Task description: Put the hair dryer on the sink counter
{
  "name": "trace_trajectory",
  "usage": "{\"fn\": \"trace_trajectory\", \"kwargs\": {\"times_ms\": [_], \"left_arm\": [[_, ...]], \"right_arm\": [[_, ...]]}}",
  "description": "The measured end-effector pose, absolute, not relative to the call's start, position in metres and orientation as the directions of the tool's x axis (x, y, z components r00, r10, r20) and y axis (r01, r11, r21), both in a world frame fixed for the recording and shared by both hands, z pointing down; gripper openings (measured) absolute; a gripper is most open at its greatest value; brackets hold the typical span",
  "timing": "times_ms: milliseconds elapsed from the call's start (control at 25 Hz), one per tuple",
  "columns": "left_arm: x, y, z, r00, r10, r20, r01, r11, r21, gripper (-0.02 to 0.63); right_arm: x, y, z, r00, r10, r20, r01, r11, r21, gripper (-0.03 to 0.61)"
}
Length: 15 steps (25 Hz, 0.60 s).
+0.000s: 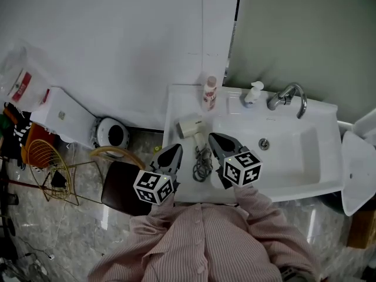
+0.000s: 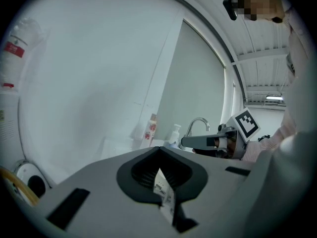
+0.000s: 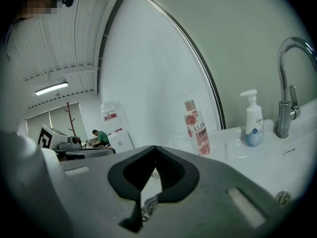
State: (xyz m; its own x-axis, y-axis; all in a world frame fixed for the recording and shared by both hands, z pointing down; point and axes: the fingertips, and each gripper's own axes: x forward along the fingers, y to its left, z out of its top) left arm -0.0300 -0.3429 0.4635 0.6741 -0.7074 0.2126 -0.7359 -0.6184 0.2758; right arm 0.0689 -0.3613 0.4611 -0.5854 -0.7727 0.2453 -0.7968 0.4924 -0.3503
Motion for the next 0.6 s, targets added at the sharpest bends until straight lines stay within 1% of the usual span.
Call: {"fn": "trace_trajectory", "kwargs": {"times_ms": [320,600], "left_arm": [[-0.035,-0.348,0.446,0.65,-0.741,0.168,-0.757,-0.614,0.224,-0.003],[-0.049,-0.353,0.436,0.613,-0.778,0.141,-0.786,-0.581,0.211,-0.003]], "right_arm": [[0.09,-0.36,0.441,-0.558,-0.818,0.14,-0.794,0.479,-0.374,0.006],[0.101,-0.357,0.43,-0.534,-0.84,0.096,-0.8,0.465,-0.38,0.006]]}}
